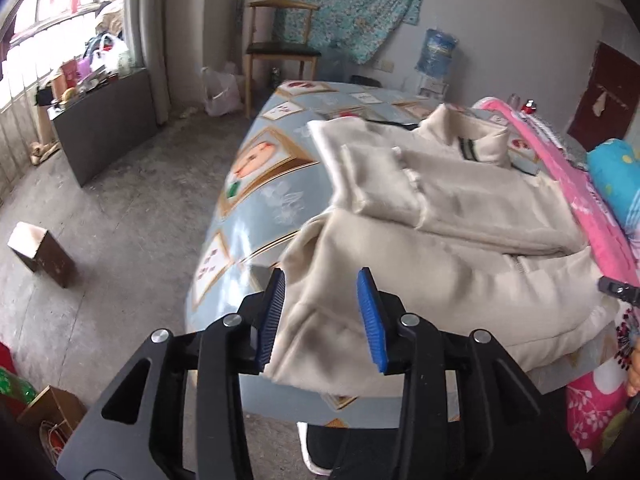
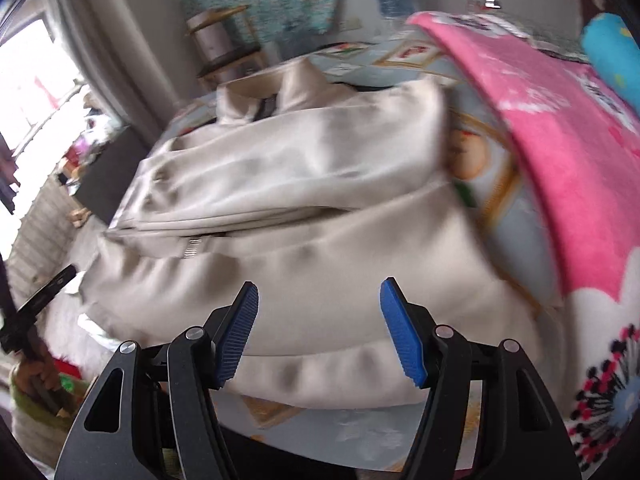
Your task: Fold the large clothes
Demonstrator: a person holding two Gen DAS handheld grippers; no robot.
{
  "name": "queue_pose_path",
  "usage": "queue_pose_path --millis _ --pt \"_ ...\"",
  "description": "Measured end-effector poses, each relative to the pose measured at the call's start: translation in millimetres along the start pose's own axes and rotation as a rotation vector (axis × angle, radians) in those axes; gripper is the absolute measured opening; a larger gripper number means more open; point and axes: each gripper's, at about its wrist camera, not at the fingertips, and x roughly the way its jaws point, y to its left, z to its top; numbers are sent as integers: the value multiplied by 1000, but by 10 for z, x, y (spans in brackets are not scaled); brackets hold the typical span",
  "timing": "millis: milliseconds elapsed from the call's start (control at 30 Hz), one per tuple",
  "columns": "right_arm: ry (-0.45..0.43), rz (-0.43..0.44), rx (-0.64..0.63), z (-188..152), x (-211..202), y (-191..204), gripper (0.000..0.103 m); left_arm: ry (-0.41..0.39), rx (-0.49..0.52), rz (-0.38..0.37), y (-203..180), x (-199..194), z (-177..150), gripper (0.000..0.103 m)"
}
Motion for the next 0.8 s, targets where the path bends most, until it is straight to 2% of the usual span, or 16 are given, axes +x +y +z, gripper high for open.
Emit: queue_pose_path --millis 133,200,300,367,400,467,533,600,667,800 --pt "40 92 -67 88 225 350 63 85 77 -170 -375 161 44 57" --pt "74 102 -87 126 405 487 63 143 134 -235 -626 290 4 58" --pt "130 64 -103 140 619 583 63 157 195 -238 -887 426 -80 58" --pt "156 49 -108 120 701 608 63 152 235 -205 -987 492 -136 57" --pt "150 34 -123 110 699 631 61 145 256 -183 -1023 509 -164 51" --pt "146 -4 -137 93 700 652 47 124 298 -137 -1077 520 -220 42" --pt "149 -13 -136 88 702 630 24 103 329 -102 -1115 513 -245 24" --pt "155 -16 -129 77 693 615 11 89 346 -92 -1122 514 -242 10" --pt "137 -26 -135 78 645 645 7 76 360 -89 -1127 494 -226 2" --pt "41 -38 -155 208 386 748 6 -24 376 -65 -1135 291 -66 1"
